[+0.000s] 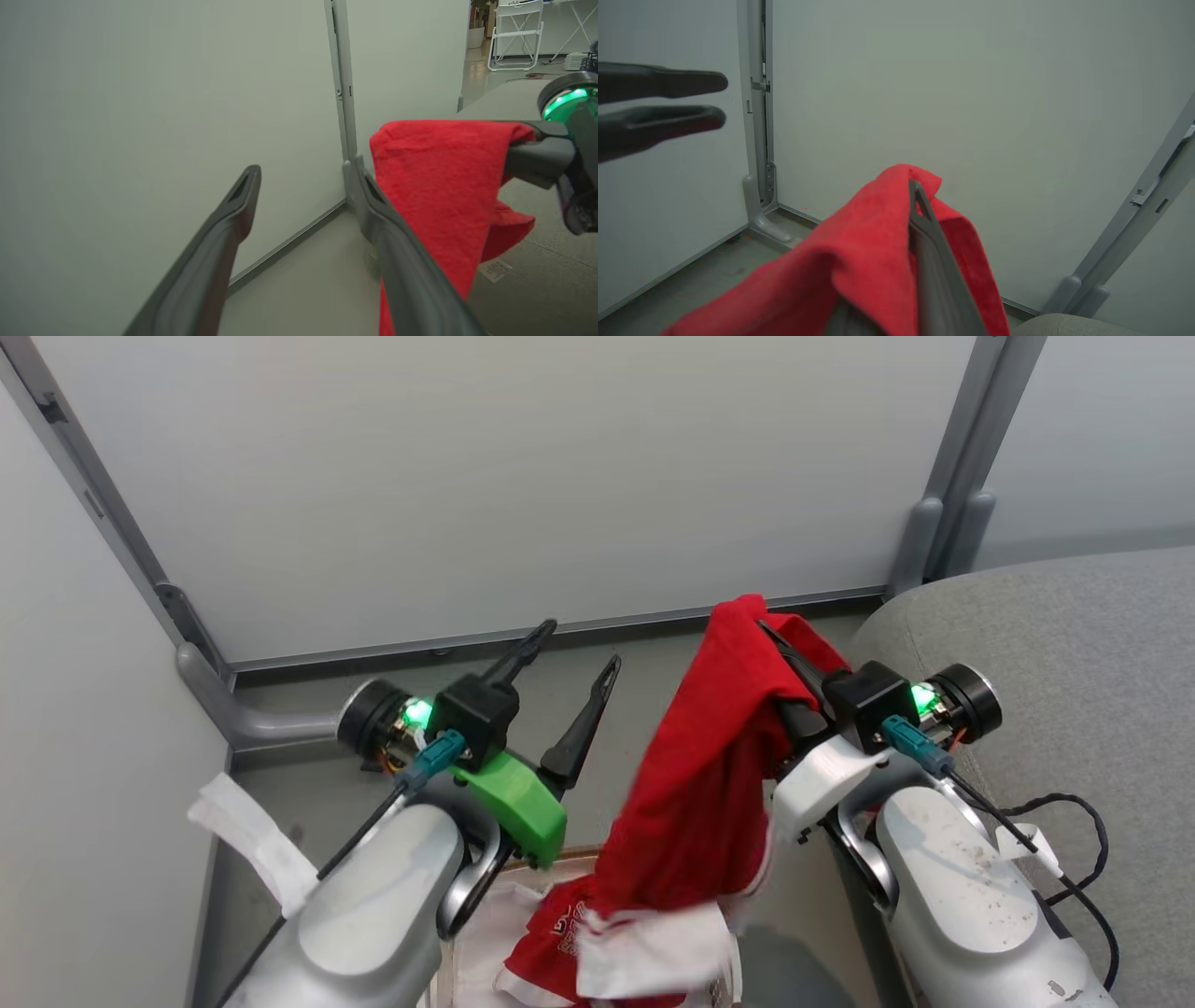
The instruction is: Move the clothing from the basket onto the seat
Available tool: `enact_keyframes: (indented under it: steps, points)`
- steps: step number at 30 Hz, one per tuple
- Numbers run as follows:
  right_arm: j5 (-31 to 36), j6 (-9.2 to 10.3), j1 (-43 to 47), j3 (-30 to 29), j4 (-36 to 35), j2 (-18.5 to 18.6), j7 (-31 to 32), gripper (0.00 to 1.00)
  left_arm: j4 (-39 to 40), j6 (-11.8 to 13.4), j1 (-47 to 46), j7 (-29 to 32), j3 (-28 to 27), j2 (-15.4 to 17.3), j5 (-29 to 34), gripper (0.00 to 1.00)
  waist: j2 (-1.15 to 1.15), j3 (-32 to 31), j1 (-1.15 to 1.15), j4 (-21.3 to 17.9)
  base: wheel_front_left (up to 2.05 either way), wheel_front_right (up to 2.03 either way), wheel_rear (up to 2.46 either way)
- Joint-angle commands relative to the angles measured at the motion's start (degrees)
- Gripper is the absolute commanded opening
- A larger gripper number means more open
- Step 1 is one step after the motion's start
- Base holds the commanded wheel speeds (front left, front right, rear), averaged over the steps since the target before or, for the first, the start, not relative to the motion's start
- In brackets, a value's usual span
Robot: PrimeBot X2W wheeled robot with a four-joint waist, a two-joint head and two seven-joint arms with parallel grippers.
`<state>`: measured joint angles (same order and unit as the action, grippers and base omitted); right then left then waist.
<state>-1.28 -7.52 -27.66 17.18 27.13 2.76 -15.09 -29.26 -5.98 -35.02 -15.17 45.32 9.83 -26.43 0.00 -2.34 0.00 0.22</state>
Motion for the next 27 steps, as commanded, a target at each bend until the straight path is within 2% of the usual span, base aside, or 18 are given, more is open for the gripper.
enact_keyframes:
  steps: [1, 11, 20, 27]
  points:
    - [0.53, 0.06, -0.84, -0.49, -0.46, 0.23, -0.12, 0.00, 0.03, 0.17, 2.43, 0.03, -1.14, -0.46, 0.09, 1.00, 0.00, 0.22, 0.00, -0.29, 0.00, 0.00, 0.00]
    - [2.41, 0.06, -1.27, -3.03, -1.95, 1.56, -0.12, 0.00, 0.78, -0.76, 13.56, 0.03, -8.26, -2.67, 3.10, 1.00, 0.00, 1.12, 0.00, -1.93, 0.00, 0.00, 0.00]
    - [2.49, 0.06, -2.68, -4.09, -2.44, 2.93, -0.13, 0.00, 3.05, -1.35, 18.65, 0.04, -13.28, -4.65, 5.65, 1.00, 0.00, 2.19, 0.00, -3.68, 0.00, 0.00, 0.00]
    - [2.45, 0.06, -6.23, -3.62, -2.24, 5.20, -0.13, 0.00, 5.50, -1.51, 20.36, 0.04, -15.12, -5.99, 7.44, 1.00, 0.00, 3.48, 0.00, -7.71, 0.00, 0.00, 0.00]
